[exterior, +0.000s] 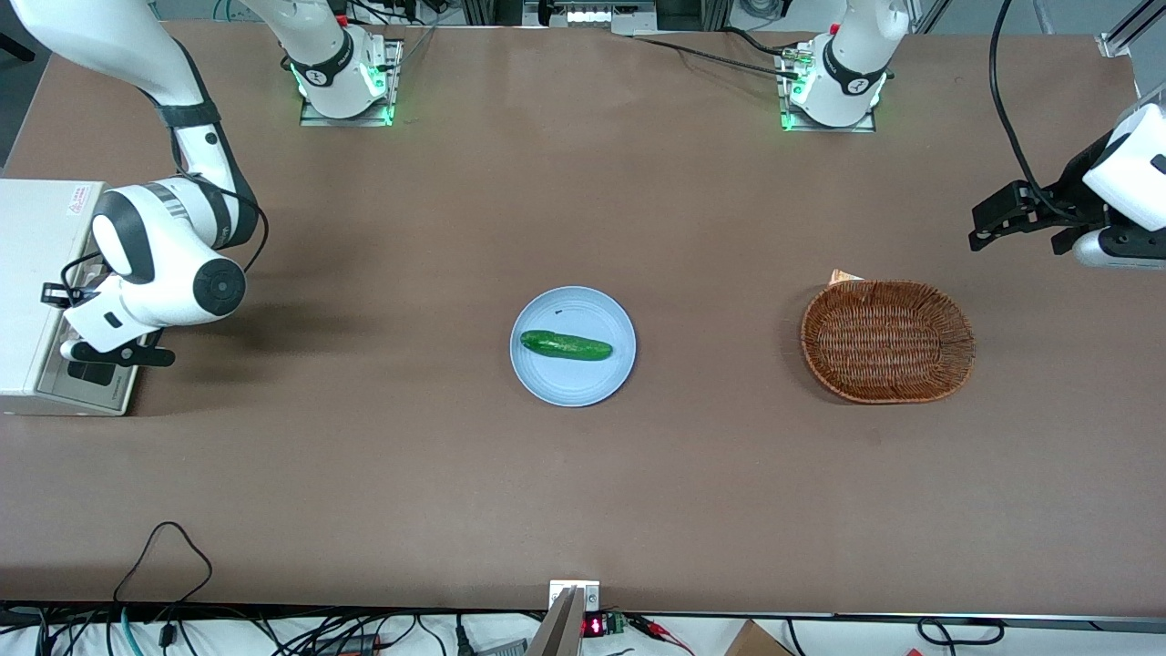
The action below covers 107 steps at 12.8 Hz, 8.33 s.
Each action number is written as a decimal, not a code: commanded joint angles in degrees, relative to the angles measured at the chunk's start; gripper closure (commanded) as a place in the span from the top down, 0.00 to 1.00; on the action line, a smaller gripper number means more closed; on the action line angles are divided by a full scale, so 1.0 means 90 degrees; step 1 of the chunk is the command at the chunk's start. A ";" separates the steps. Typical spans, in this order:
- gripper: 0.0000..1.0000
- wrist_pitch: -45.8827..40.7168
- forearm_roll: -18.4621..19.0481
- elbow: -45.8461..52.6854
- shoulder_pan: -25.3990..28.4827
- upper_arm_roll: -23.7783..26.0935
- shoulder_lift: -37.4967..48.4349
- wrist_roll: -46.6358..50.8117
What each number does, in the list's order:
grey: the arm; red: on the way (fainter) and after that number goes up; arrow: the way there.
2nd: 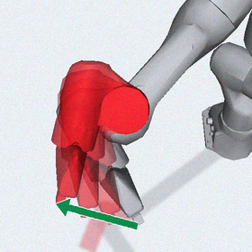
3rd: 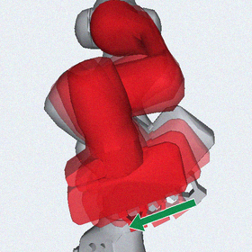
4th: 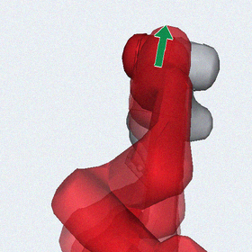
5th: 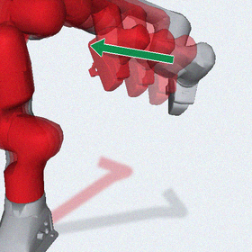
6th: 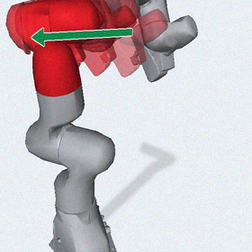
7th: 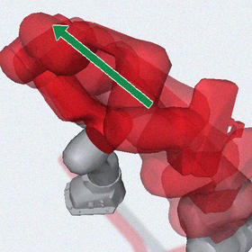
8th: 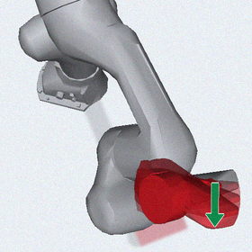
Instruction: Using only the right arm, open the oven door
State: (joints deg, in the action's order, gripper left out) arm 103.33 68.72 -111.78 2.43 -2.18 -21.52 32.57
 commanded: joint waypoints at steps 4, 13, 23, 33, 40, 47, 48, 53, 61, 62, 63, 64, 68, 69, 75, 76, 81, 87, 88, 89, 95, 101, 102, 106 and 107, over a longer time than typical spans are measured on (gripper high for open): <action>0.01 0.0383 0.0245 -0.0402 -0.0279 0.0046 0.0164 0.0491; 0.01 0.0638 0.0225 -0.0481 -0.0377 0.0056 0.0145 0.0580; 0.00 0.0901 -0.0116 -0.0539 -0.0241 0.0125 0.0096 0.0570; 0.00 0.1106 -0.0468 -0.0471 -0.0191 0.0476 -0.0344 0.0541; 0.00 0.1370 -0.0468 -0.0383 -0.0201 0.0476 -0.0841 0.0570; 0.00 0.1507 -0.0458 -0.0276 -0.0201 0.0466 -0.1203 0.0580; 0.00 0.1526 -0.0458 -0.0247 -0.0211 0.0466 -0.1222 0.0580; 0.00 0.1556 -0.0468 -0.0217 -0.0230 0.0466 -0.1369 0.0590; 0.00 0.1595 -0.0654 -0.0178 -0.0221 0.0476 -0.1467 0.0590; 0.01 0.1605 -0.0663 -0.0178 -0.0221 0.0476 -0.1476 0.0580; 0.01 0.1605 -0.0663 -0.0178 -0.0221 0.0486 -0.1486 0.0570; 0.01 0.1605 -0.0702 -0.0159 -0.0221 0.0486 -0.1486 0.0570; 0.01 0.1702 -0.1308 0.0007 -0.0201 0.0496 -0.1477 0.0463; 0.01 0.1712 -0.1356 0.0017 -0.0211 0.0505 -0.1477 0.0453; 0.02 0.1615 -0.2867 0.0505 -0.0201 0.0613 -0.1389 -0.0131; 0.10 0.1537 -0.3238 0.0622 -0.0201 0.0613 -0.1302 -0.0336; 0.99 -0.0080 -0.5015 0.1918 -0.0182 0.0623 -0.1115 -0.1157; 0.99 -0.2223 -0.6969 0.3435 -0.0250 0.0574 -0.0434 -0.2270; 0.99 -0.2233 -0.7214 0.3426 -0.0260 0.0564 -0.0132 -0.2388; 0.99 -0.2233 -0.7361 0.3425 -0.0289 0.0554 0.0074 -0.2543; 0.99 -0.1060 -0.8086 0.2299 -0.0329 0.0408 0.1362 -0.3268; 0.99 0.0659 -0.7841 0.0398 -0.0181 0.0408 0.2752 -0.3297; 0.99 0.0483 -0.7851 0.0437 -0.0211 0.0408 0.2742 -0.3297; 0.99 -0.0249 -0.7861 0.0954 -0.0250 0.0398 0.2430 -0.3297; 0.99 -0.0299 -0.7861 0.0974 -0.0260 0.0398 0.2410 -0.3287</action>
State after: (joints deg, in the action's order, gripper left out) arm 103.15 -2.34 -105.56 0.70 1.20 1.52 3.80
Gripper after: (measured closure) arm 0.004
